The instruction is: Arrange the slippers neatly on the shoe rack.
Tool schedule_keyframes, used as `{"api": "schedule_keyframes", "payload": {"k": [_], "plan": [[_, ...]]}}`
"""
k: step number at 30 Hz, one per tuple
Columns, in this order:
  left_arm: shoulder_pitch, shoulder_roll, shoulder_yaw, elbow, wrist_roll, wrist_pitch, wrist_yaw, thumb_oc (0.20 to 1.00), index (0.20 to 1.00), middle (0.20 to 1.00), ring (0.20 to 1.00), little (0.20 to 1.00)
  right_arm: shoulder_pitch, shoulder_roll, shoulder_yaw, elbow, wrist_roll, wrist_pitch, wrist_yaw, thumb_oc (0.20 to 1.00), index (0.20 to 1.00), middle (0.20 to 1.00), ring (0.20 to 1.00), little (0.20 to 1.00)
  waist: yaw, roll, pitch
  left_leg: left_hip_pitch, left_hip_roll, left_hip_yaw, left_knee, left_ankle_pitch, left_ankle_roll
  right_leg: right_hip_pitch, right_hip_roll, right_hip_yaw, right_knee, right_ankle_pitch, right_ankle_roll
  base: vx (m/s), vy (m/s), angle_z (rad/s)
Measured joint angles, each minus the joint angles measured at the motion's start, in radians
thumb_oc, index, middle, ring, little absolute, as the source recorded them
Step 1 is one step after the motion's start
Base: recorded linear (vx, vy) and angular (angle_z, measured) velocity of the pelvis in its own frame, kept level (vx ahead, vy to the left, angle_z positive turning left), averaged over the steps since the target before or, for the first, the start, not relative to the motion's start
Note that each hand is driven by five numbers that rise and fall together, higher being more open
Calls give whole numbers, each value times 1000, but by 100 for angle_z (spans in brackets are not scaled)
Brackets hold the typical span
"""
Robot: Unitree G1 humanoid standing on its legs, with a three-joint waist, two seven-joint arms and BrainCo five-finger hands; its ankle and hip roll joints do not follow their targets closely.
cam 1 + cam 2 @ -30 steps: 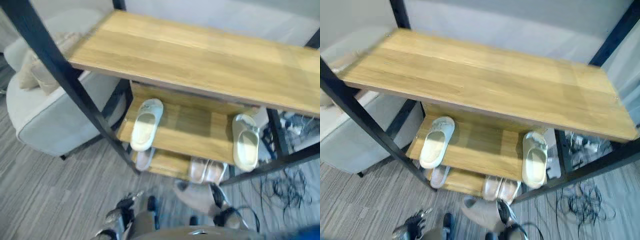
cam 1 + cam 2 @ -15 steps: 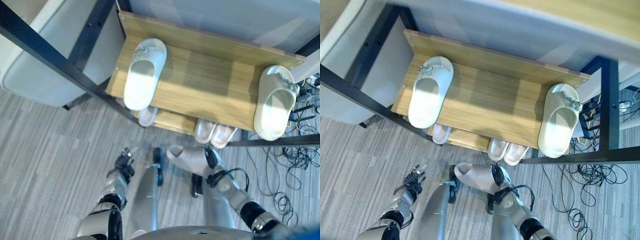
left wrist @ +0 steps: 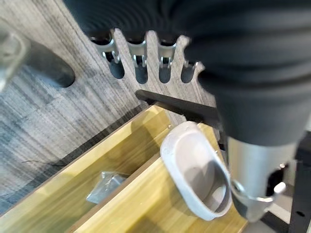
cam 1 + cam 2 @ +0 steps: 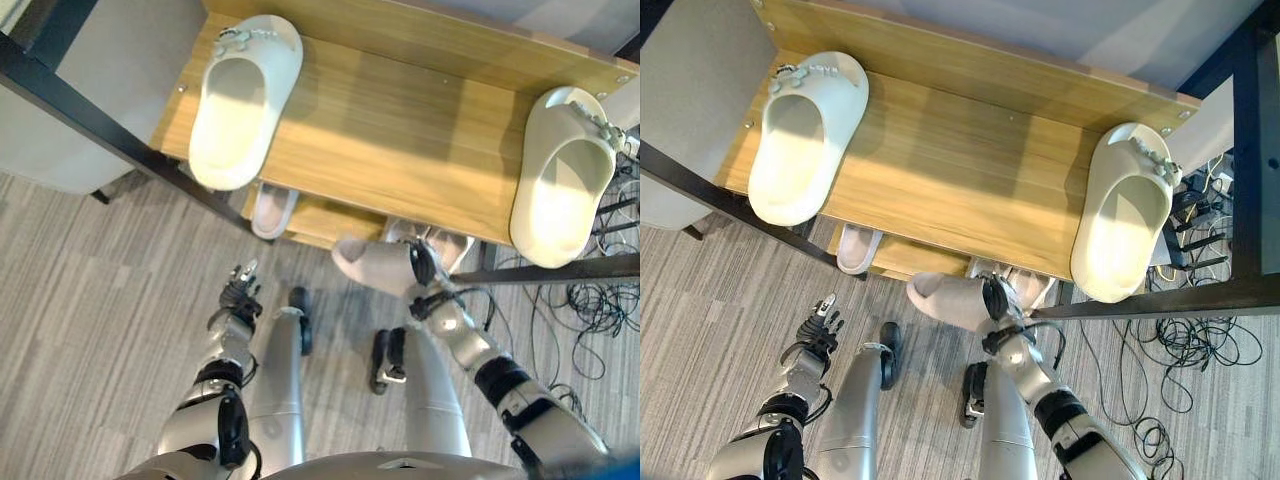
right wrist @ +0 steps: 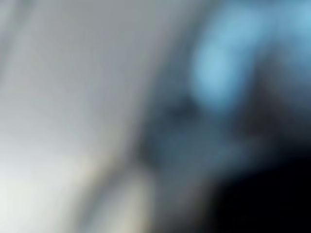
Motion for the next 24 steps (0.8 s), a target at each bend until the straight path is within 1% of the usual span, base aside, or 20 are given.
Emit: {"api": "schedule_keyframes", "payload": {"k": [3,6,8,12,16,17,19,21,24], "plan": [[18,-17,-27,-16,4,17,-7,1000,1000,1000,1000,1000,-68,-2,-12,-6,-1,45,5,200,200,200,200,200,4,5,-3,-26,-5,3,-4,6,1,-30,-9,-1,11,-4,-4,6,27,10],[42,-29,-28,-32,7,38,-7,1000,1000,1000,1000,1000,-111,-1,-36,-6,0,89,21,200,200,200,200,200,27,6,-3,-41,-8,5,-4,7,1,-43,-14,-2,12,-6,-4,-3,32,5],[58,-43,-31,-72,16,50,-8,1000,1000,1000,1000,1000,-151,-3,-49,14,1,121,28,200,200,200,200,200,36,6,-3,-49,-19,7,-9,8,2,-53,-26,-3,15,-11,-1,-9,28,14],[68,-49,-53,-84,17,61,-22,1000,1000,1000,1000,1000,-224,-8,-72,48,9,167,36,200,200,200,200,200,46,8,-3,-70,-38,7,-19,16,2,-72,-45,-5,17,-17,6,-37,35,12],[66,-51,-64,-109,17,78,-51,1000,1000,1000,1000,1000,-336,-1,-106,138,30,231,65,200,200,200,200,200,55,11,0,-99,-52,8,-36,26,9,-102,-59,-7,13,-17,8,-31,51,7],[66,-51,-64,-109,17,78,-51,1000,1000,1000,1000,1000,-337,-1,-106,138,30,231,65,200,200,200,200,200,55,11,0,-99,-52,8,-36,26,8,-102,-59,-7,13,-17,8,-15,69,13],[76,-56,-65,-129,17,94,-67,1000,1000,1000,1000,1000,-397,0,-159,181,69,242,65,200,200,200,200,200,60,15,7,-107,-66,15,-63,41,11,-117,-75,-5,2,-15,12,-4,76,14],[82,-56,-65,-133,17,96,-71,1000,1000,1000,1000,1000,-418,-6,-161,190,83,244,65,200,200,200,200,200,67,18,13,-107,-72,17,-66,44,7,-117,-81,-4,-2,-15,13,8,67,6],[81,-55,-67,-149,26,96,-95,1000,1000,1000,1000,1000,-488,-6,-162,214,109,251,64,200,200,200,200,200,75,25,38,-107,-72,20,-72,44,8,-117,-81,-3,-10,-14,16,8,59,0]]}}
